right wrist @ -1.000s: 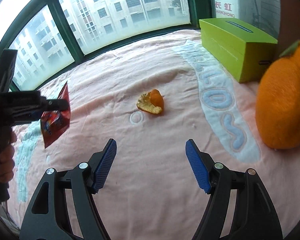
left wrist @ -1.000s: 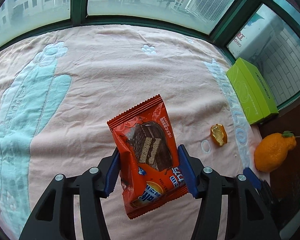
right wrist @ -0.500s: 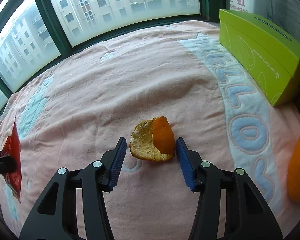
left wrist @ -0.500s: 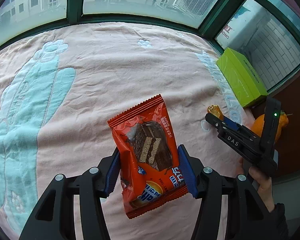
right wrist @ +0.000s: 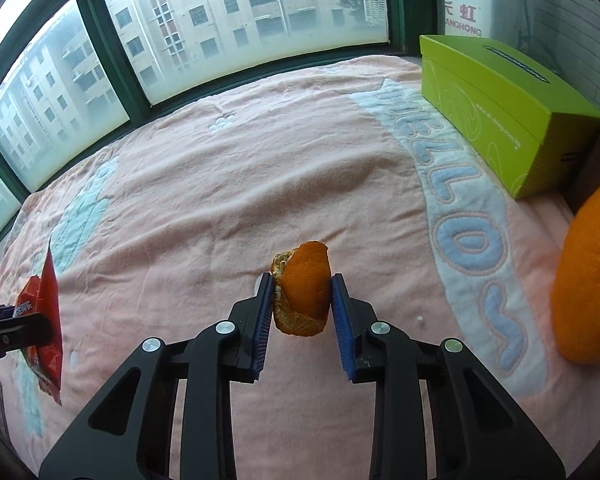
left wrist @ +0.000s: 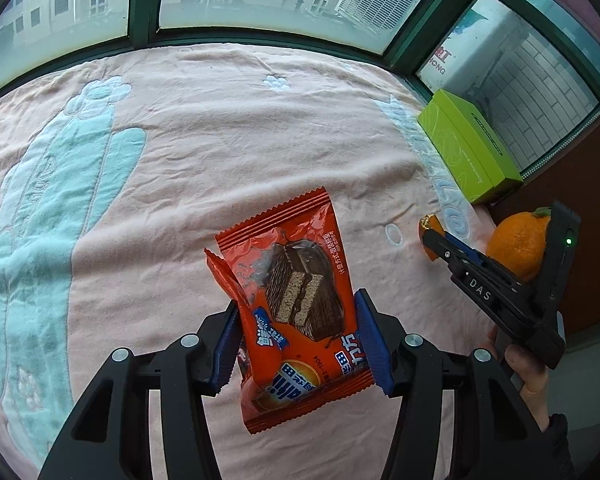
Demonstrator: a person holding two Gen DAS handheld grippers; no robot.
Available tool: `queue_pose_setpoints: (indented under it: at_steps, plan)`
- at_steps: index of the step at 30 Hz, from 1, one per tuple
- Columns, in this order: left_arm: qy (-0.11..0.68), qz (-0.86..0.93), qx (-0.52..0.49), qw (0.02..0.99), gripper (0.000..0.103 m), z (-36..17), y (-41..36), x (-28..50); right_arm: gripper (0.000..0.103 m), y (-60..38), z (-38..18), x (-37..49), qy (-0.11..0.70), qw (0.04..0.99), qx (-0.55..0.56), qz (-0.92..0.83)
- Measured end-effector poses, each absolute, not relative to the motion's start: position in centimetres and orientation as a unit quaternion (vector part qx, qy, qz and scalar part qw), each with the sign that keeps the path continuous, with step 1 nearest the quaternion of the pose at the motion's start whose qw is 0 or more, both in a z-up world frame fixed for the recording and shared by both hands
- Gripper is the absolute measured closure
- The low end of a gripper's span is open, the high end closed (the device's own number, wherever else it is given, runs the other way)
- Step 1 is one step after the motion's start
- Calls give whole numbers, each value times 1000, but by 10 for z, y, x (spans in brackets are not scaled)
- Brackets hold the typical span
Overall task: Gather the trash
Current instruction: 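Grasp the orange peel with the right gripper while the left gripper holds the wrapper, then carry the wrapper and the orange peel to the green basket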
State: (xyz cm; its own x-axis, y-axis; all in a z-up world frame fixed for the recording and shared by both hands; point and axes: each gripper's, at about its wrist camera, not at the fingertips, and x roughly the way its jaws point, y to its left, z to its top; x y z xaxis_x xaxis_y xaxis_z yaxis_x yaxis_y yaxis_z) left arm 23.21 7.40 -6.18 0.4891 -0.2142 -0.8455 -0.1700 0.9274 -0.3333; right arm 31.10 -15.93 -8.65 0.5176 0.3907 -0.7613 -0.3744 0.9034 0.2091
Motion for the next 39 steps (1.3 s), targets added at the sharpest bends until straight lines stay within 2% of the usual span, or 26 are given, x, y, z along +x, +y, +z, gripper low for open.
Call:
queue_pose_setpoints:
  at_steps: [17, 39]
  plan:
    - [521, -102, -183, 828, 51, -48, -15, 170, 74, -244, -59, 155, 408, 895, 64, 169]
    - [545, -237, -98, 798, 51, -42, -184, 127, 71, -404, -105, 16, 449, 883, 136, -4]
